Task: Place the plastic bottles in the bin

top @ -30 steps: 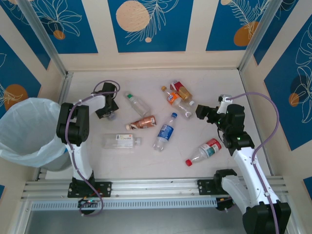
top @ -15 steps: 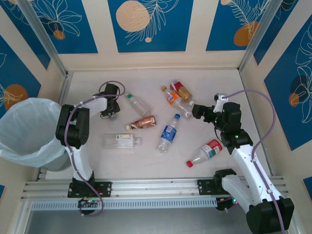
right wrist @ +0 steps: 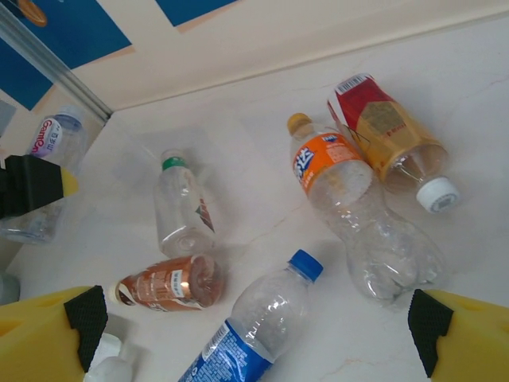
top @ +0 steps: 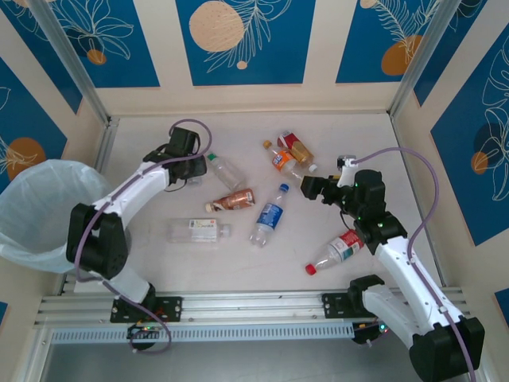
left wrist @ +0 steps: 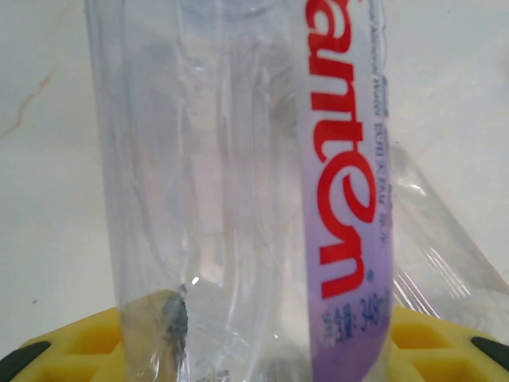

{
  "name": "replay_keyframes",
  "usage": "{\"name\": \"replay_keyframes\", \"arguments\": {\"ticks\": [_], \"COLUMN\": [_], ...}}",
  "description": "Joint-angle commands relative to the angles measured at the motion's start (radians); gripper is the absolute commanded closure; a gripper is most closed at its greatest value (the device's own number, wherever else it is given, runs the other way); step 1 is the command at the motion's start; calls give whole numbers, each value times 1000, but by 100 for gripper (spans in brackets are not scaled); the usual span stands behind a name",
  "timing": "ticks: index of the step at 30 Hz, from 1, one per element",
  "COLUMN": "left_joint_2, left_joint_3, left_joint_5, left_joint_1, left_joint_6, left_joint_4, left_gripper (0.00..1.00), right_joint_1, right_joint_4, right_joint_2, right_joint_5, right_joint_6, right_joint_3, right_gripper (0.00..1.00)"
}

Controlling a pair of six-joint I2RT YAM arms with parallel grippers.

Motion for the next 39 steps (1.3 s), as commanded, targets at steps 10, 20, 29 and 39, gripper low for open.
{"name": "replay_keyframes", "arguments": {"ticks": [10,20,29,39], "left_joint_2": [-306,-481,-553,-535], "left_joint_3": [125,222,157,158], "left_joint_5": [123,-90,-448,-387], "left_joint_1": [46,80,131,396], "left_joint_6": [101,175,162,76], "left_joint_4": [-226,-318,-213,-308], "left_gripper": [51,51,51,51], "right_joint_1": [19,49,64,74], "right_joint_4": [236,334,364,354], "right_joint_2": [-6,19,75,79], "right_joint_5": [-61,-76,-62,-49], "right_joint_6": [-92,-115,-102,-121], "right_joint_3": [-18,-18,-14,-17], "right_gripper": [1,1,1,1]}}
